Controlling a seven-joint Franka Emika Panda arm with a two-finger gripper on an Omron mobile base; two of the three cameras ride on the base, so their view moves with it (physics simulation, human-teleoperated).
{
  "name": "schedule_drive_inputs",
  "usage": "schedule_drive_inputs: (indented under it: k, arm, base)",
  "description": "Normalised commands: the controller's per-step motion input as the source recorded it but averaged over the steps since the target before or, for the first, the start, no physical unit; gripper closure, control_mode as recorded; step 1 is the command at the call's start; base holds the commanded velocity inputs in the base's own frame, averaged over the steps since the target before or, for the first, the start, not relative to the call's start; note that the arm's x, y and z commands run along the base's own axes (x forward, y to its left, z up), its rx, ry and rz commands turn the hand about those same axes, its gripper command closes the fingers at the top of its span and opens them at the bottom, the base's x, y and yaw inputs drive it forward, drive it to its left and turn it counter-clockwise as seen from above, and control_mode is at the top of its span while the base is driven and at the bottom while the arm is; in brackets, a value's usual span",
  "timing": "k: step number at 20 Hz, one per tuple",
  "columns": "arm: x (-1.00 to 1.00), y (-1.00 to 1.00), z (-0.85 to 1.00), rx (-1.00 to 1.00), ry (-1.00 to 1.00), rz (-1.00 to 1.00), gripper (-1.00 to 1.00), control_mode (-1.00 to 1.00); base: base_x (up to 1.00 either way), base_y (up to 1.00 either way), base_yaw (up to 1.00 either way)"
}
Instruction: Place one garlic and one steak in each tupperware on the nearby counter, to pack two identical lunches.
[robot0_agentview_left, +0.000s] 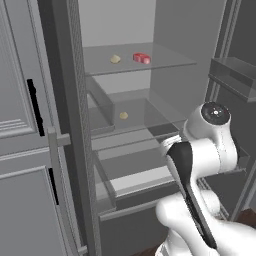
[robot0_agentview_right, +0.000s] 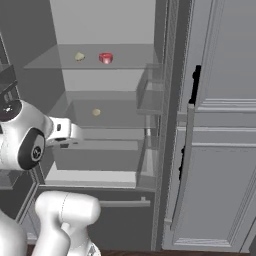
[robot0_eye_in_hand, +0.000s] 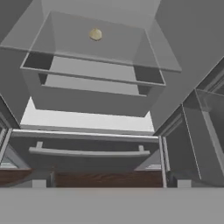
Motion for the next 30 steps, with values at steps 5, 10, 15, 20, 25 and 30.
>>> schedule_drive_inputs:
  k: [5, 10, 15, 20, 25, 30]
  arm:
    - [0.99, 0.12, -0.2, 0.13, -0.11, 0.0, -1.0, -1.0]
    - [0.83, 0.16, 0.0, 0.11, -0.06, 0.03, -1.0, -1.0]
    - [0.64, 0.39, -0.02, 0.0, 0.0, 0.0, -1.0, -1.0]
    - [0.62, 0.13, -0.01, 0.01, 0.0, 0.0, -1.0, -1.0]
    - [0.71, 0.0, -0.12, 0.01, 0.02, 0.0, -1.0, -1.0]
    - [0.63, 0.06, -0.23, 0.0, 0.0, 0.0, -1.0, -1.0]
  base:
    - [0.0, 0.0, 0.0]
    - [0.0, 0.0, 0.0]
    - [0.0, 0.0, 0.0]
    - [0.0, 0.0, 0.0]
    - [0.0, 0.0, 0.0]
    - [0.0, 0.0, 0.0]
